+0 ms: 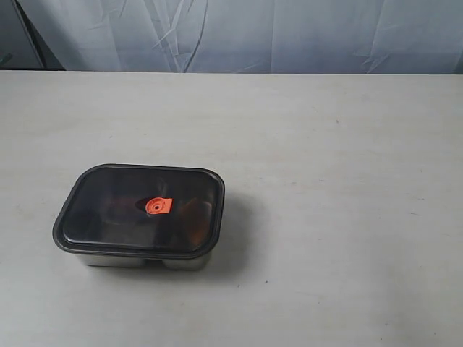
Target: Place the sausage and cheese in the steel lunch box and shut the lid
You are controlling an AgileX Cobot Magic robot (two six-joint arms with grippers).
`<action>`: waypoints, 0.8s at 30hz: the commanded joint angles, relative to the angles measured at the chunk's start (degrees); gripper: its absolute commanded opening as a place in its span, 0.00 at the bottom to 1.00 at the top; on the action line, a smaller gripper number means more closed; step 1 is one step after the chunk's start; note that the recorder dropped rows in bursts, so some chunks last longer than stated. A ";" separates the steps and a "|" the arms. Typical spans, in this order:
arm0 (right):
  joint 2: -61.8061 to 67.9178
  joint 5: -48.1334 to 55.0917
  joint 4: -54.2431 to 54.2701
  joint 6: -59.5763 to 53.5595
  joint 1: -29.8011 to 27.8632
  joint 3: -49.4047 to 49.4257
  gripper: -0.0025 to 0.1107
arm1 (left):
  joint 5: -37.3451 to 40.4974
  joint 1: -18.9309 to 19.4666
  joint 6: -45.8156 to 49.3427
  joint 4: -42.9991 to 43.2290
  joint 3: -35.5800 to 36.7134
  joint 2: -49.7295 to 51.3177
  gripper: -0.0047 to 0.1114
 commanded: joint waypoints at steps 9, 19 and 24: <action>-14.42 -5.75 0.03 -0.31 -0.42 17.24 0.02 | -0.42 0.04 -0.22 0.52 0.32 -0.48 0.04; -19.43 -6.10 6.70 -10.25 -4.10 23.30 0.02 | -0.42 0.04 -0.22 0.52 0.32 -0.48 0.04; -19.43 -5.80 7.50 -10.25 -5.64 25.09 0.02 | -0.42 0.04 -0.22 0.52 0.32 -0.48 0.04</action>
